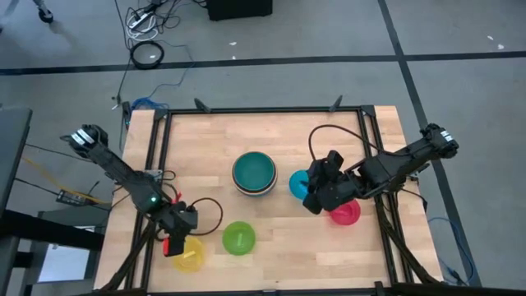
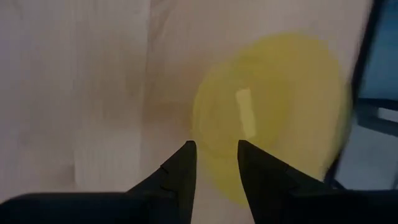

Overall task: Nest bowls inside each other
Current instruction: Stack the yellow bowl on top of the dark green bowl

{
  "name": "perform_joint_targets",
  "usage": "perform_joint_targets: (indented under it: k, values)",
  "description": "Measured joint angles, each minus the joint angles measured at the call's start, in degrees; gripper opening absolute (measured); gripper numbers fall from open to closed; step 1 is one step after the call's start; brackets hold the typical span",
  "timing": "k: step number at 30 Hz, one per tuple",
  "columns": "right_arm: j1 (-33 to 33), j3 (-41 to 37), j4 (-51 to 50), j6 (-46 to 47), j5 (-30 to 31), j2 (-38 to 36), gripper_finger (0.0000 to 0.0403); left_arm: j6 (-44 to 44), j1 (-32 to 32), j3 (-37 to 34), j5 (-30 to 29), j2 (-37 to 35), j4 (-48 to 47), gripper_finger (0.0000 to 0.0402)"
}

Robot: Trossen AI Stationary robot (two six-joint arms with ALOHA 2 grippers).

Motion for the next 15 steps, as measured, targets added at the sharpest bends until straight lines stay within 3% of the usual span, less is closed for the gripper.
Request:
perform_joint_targets:
  k: [11,15]
  values:
    - [0.0,0.0,0.1,0.2,0.0,0.0,0.0164,1.1,-0.5,0.0,0.0,8.5,3.5,0.0125]
    - [0.0,0.0,0.1,0.0,0.0,0.0,0.0164,2.7,-0.5,0.0,-0.1,9.0,4.5,0.0069]
